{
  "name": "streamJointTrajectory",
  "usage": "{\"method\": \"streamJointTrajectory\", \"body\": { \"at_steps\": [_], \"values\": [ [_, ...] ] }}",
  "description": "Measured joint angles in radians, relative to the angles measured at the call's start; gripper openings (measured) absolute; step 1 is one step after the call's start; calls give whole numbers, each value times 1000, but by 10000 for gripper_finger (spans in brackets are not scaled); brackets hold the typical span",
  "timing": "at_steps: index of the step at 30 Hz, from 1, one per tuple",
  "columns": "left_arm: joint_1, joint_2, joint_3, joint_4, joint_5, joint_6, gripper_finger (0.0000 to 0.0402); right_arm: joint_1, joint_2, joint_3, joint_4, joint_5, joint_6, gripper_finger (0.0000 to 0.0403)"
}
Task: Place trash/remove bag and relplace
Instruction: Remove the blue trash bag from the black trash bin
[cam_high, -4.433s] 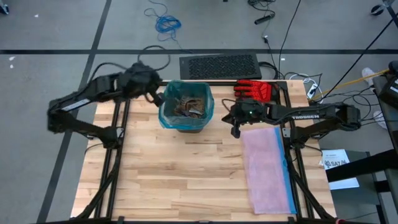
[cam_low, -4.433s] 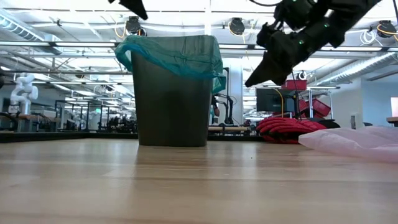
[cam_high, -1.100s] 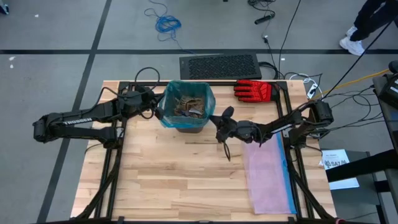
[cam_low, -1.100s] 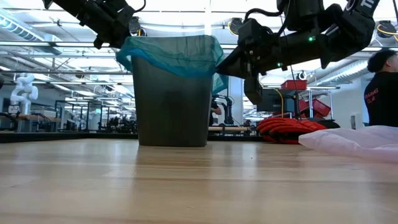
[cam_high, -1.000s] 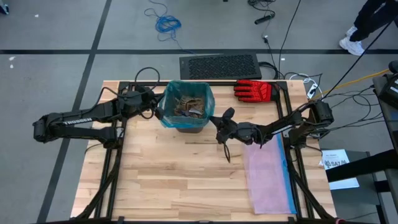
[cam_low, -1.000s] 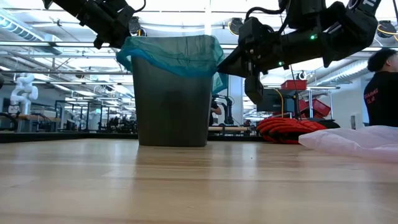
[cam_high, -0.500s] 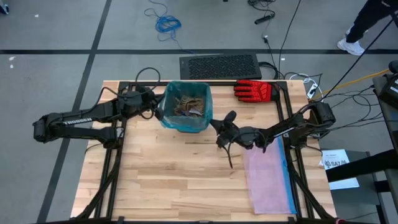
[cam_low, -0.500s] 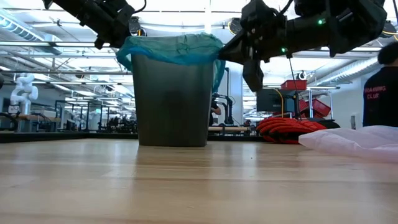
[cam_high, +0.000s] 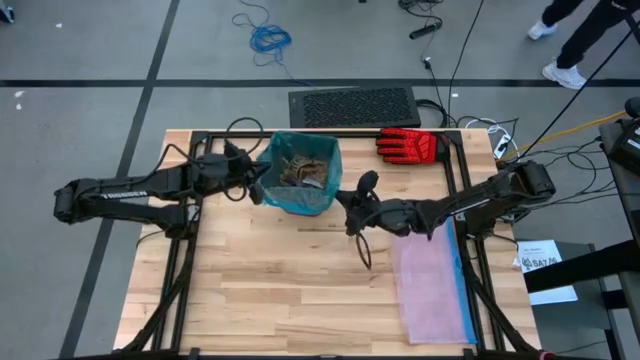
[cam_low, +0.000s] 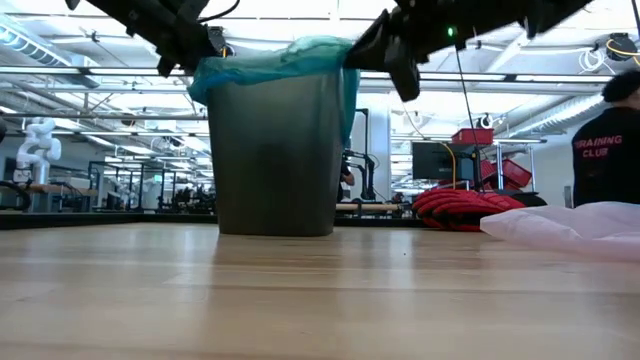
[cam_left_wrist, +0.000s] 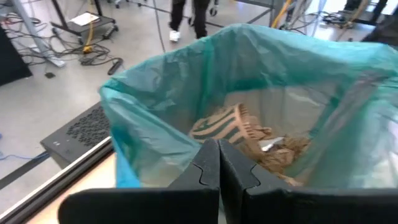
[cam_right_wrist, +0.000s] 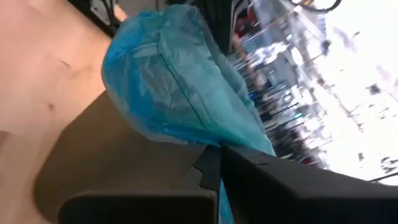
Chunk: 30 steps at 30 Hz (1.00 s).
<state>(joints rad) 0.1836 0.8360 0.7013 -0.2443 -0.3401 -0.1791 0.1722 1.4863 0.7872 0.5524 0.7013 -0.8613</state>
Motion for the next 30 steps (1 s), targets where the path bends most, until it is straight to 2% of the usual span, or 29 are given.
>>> {"method": "streamJointTrajectory", "body": {
  "at_steps": [3, 6, 9, 15, 22, 26, 30],
  "values": [
    [-36, 0, 0, 4, 0, -5, 0, 0, -22, 77, -208, -8, 108, 0],
    [-68, 0, 0, 14, 0, -26, 0, -3, -27, 163, -419, -79, 225, 0],
    [-103, 0, 0, 34, 0, -26, 0, -5, -28, 239, -548, -158, 306, 0],
    [-165, 15, 0, 88, 0, -27, 0, -36, -28, 350, -705, -262, 399, 0],
    [-222, 60, 0, 124, -1, -51, 0, -130, -28, 451, -867, -401, 528, 0],
    [-252, 83, 1, 133, -2, -52, 0, -191, -28, 495, -904, -505, 577, 0],
    [-276, 92, 23, 129, -44, -32, 0, -241, -28, 523, -909, -555, 596, 0]
  ]
}}
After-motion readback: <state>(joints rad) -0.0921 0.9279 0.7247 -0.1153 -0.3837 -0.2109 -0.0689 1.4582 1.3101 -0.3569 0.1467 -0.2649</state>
